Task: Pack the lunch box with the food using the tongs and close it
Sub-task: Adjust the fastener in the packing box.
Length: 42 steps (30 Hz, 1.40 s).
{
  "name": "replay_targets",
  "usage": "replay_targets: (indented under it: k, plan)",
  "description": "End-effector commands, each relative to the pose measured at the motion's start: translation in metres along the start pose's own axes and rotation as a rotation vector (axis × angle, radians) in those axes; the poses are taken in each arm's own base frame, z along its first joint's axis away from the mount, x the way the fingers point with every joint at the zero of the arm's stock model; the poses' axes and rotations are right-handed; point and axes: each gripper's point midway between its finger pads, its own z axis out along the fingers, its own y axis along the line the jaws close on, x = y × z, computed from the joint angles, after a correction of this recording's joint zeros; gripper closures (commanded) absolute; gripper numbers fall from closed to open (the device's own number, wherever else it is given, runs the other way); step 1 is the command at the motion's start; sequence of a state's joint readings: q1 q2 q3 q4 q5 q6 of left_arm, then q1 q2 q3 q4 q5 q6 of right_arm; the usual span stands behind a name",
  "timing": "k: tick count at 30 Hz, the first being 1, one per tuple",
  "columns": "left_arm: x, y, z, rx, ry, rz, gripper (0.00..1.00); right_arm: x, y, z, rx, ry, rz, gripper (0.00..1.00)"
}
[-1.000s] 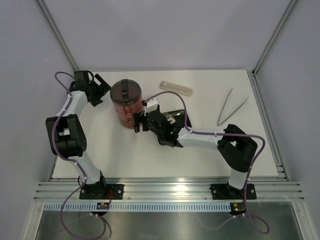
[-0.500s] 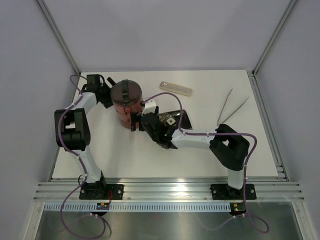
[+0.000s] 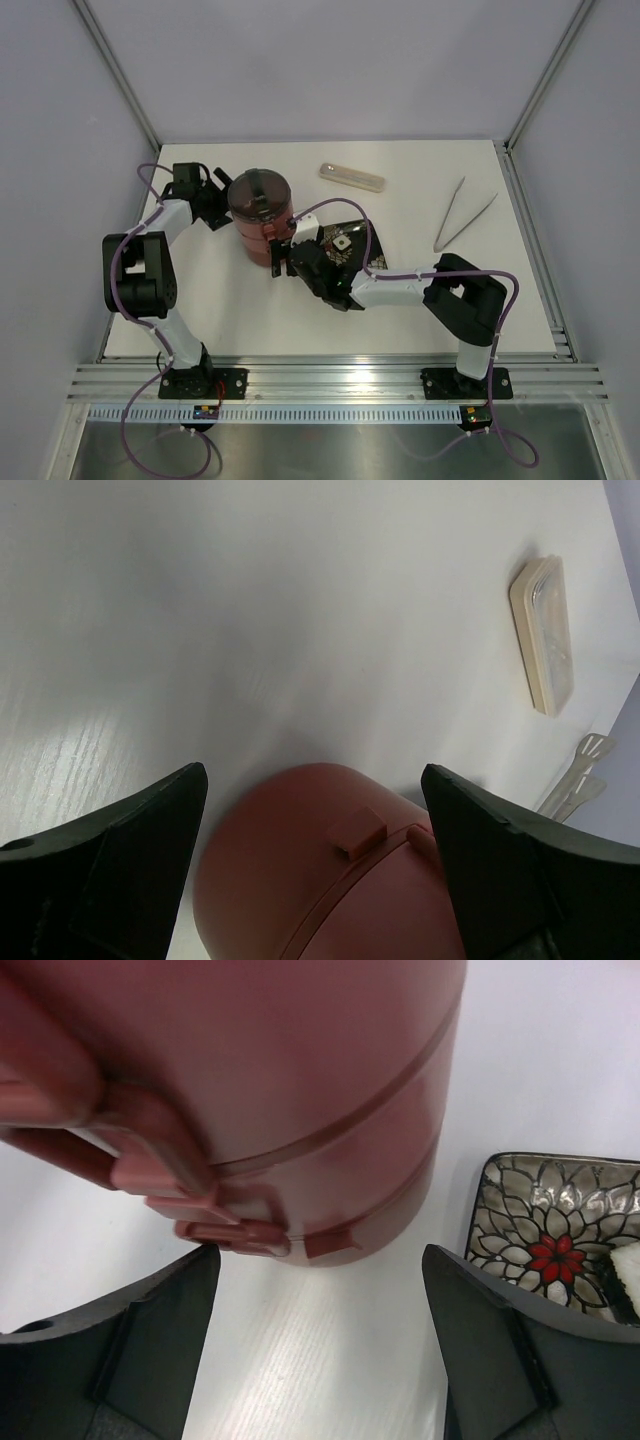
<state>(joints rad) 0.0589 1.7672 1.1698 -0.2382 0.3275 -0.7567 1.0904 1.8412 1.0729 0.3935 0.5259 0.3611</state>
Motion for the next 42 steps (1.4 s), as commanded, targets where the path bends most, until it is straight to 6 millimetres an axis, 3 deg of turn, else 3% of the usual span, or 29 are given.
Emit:
replay_targets:
  k: [1, 7, 29, 36, 42]
  plan:
    - [-0.005, -0.022, -0.014, 0.062, -0.032, 0.056, 0.08, -0.036, 0.017, -0.011, -0.043, -0.112, 0.054, 0.11]
    - [-0.003, -0.024, -0.017, 0.068, -0.021, 0.074, 0.08, -0.034, 0.029, -0.012, -0.081, -0.109, 0.068, 0.13]
    - [0.008, -0.016, -0.029, 0.055, -0.014, 0.117, 0.08, -0.017, 0.034, -0.005, -0.062, -0.086, 0.058, 0.18]
    - [0.009, -0.015, -0.031, 0.053, -0.013, 0.121, 0.08, -0.013, 0.031, -0.005, -0.051, -0.086, 0.056, 0.32]
    - [0.009, -0.014, -0.031, 0.049, -0.014, 0.124, 0.08, -0.012, 0.03, -0.006, -0.053, -0.085, 0.056, 0.5]
